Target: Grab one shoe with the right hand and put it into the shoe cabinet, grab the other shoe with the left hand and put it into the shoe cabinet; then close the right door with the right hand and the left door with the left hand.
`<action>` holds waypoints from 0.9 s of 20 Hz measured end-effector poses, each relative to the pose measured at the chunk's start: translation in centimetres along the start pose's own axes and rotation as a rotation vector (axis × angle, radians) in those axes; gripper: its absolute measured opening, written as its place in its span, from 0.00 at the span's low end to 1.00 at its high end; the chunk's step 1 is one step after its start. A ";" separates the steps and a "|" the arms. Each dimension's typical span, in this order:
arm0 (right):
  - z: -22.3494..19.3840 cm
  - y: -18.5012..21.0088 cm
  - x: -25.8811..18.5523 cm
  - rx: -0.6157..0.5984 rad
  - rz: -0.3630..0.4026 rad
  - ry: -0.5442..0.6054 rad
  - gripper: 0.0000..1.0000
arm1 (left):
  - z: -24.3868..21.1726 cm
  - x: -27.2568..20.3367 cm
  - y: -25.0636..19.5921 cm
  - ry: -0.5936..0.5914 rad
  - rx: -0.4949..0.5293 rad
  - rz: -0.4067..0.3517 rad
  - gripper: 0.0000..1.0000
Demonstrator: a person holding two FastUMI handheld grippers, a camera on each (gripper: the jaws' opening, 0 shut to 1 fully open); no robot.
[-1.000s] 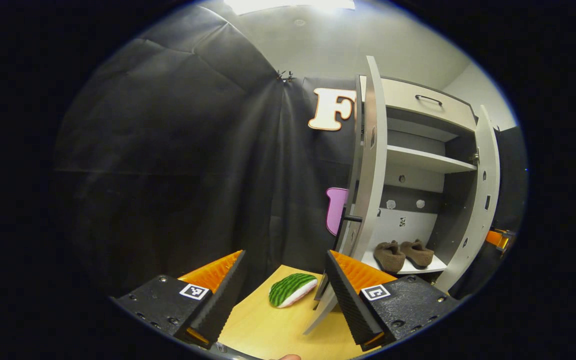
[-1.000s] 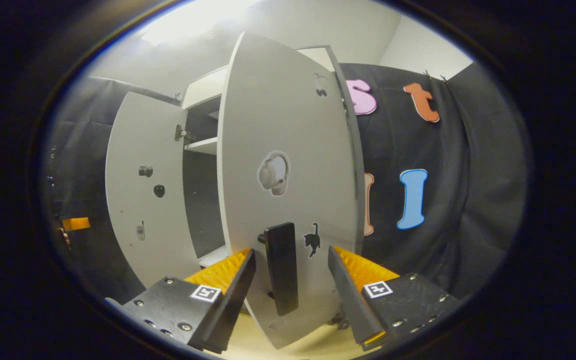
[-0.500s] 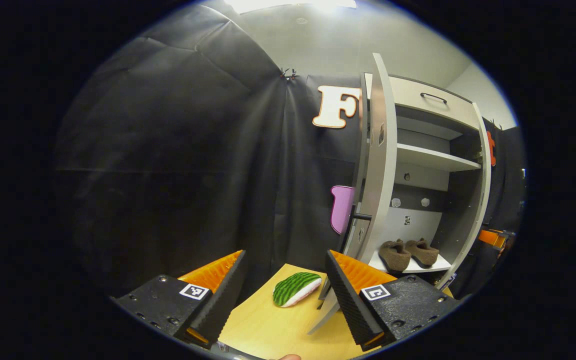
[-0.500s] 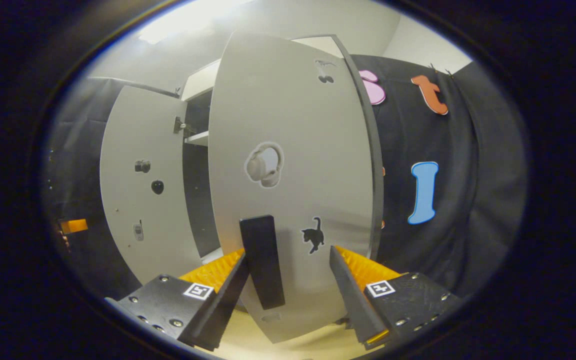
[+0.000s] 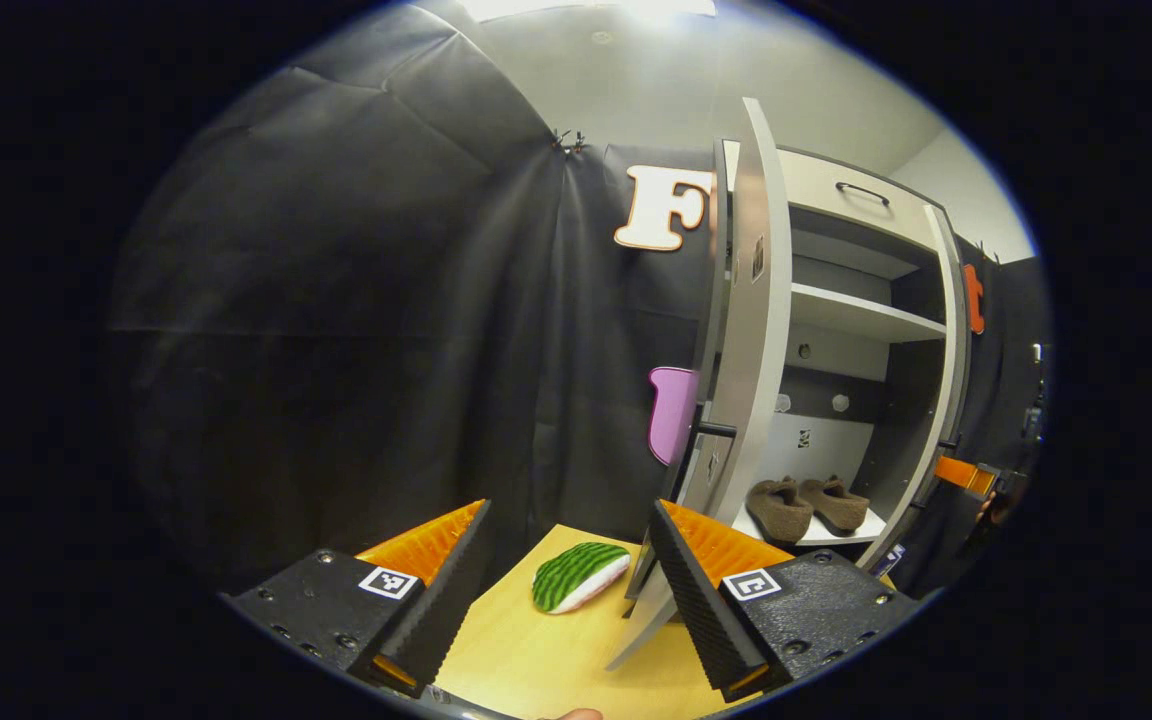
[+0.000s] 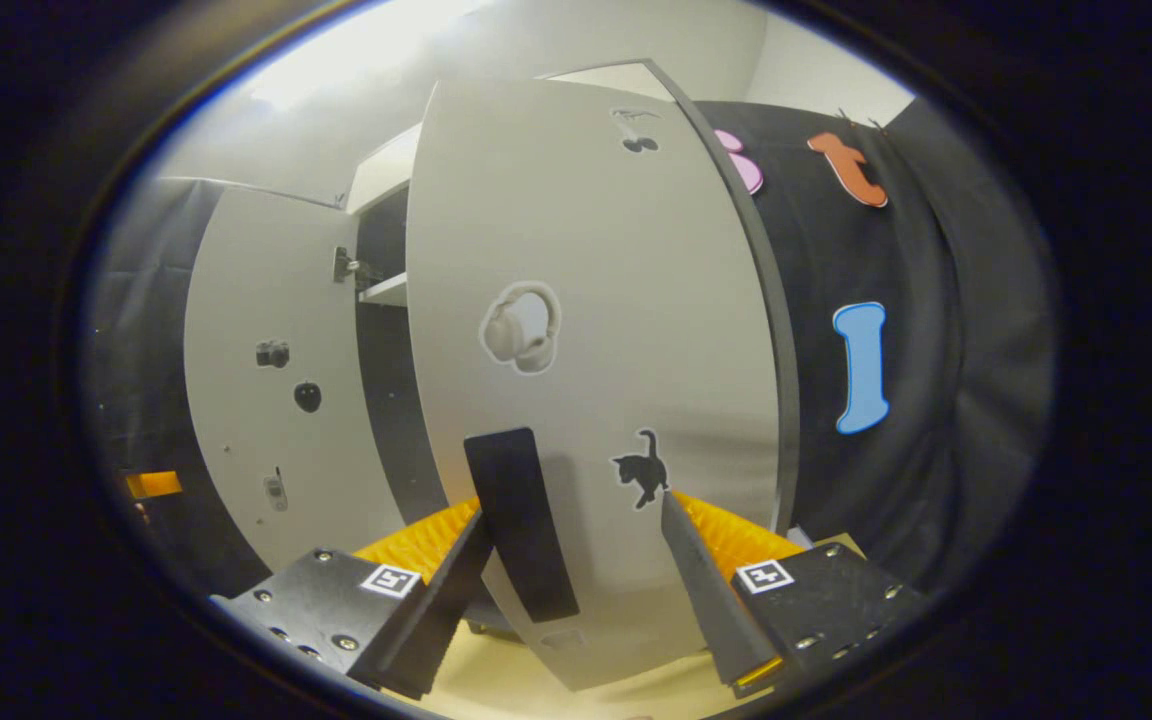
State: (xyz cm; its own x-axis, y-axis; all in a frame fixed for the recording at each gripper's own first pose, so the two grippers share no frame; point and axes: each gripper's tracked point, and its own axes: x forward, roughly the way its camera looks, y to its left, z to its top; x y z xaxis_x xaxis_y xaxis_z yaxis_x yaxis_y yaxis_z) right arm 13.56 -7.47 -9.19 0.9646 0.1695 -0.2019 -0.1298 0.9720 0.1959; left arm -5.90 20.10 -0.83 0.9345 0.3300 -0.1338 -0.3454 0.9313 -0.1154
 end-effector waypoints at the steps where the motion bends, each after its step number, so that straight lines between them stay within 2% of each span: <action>1: -0.2 0.0 0.1 0.000 -0.007 0.006 0.99 | 0.1 0.2 -0.2 -0.001 -0.001 -0.009 0.95; 6: -1.6 0.3 0.0 -0.031 -0.065 0.041 0.99 | 0.0 2.1 -1.4 -0.004 -0.002 -0.069 0.95; 8: -1.9 1.2 -0.3 -0.033 -0.028 0.048 0.99 | 0.1 3.1 -1.7 -0.007 -0.005 -0.091 0.95; 9: -2.0 1.5 -0.7 -0.025 -0.013 0.047 0.99 | 0.0 3.6 -1.9 -0.006 -0.008 -0.103 0.91; 10: -1.9 1.5 -1.2 -0.021 -0.010 0.042 0.99 | -0.1 4.2 -2.2 -0.003 -0.011 -0.116 0.91; 11: -1.8 1.3 -1.5 -0.019 -0.012 0.040 0.98 | -0.3 4.7 -2.4 0.000 -0.012 -0.131 0.91; 12: -1.9 1.0 -1.8 -0.017 -0.020 0.039 0.98 | -0.3 5.2 -2.8 0.002 -0.011 -0.146 0.95; 18: -3.3 0.3 -4.1 0.031 -0.048 0.062 0.99 | 0.0 7.0 -4.4 -0.013 0.031 -0.219 0.95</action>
State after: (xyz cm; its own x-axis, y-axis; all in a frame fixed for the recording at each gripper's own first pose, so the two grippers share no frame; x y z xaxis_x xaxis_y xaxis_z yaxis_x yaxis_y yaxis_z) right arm 8.84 -7.31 -11.47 0.9533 0.1339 -0.2707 -0.0759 0.9738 0.2145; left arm 2.13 18.29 -1.29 0.9881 0.1208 -0.0956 -0.1311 0.9853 -0.1100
